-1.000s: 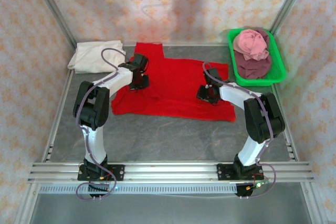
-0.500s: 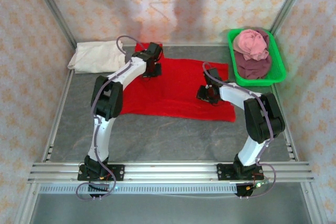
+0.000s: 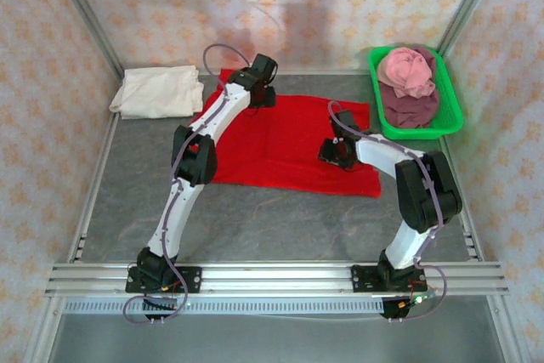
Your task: Fold and stack the t-shirts
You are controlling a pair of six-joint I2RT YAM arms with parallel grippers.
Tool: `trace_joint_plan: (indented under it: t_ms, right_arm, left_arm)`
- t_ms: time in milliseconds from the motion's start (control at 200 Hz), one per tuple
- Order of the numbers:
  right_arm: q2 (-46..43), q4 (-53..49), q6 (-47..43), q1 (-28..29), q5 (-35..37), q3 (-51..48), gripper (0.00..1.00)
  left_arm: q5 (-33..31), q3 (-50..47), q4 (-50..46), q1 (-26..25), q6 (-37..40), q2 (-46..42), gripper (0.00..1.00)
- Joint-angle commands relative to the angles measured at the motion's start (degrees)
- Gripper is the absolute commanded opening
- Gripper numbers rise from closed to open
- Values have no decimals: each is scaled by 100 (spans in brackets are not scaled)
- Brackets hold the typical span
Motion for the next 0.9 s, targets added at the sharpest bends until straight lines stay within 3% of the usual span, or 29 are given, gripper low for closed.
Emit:
trace_joint_plan:
  t_ms: [0,55,150,335,445,611,896]
  right_arm:
    - [-453,-199,-111,23,418,-18,39]
    - [-553,-158,-121,20,556,-80,39]
    - [-653,-94,-110,22,681,-82,38]
    - [-379,-520,120,24,875,309,34]
    - [-378,-911,238,-130,1443,283,35]
    - [-212,-846,4,-307,692,279,35]
    - [77,-712,-168,-43,486,296,35]
  left_arm:
    - [-379,-1580,696,67,-1,-1723,46]
    - [-327,-2845,1326,184,-94,-2552,54]
    - [-13,-4357,1602,496,-208,-3510,51]
    - [475,-6395,1660,1167,-187,-4267,45]
    - [519,-6965,1565,1376,-121,-4451,44]
    - [647,-7467,1673,1382,-160,-4389,43]
    - [626,-8170,1704,1452,-507,-4505,38]
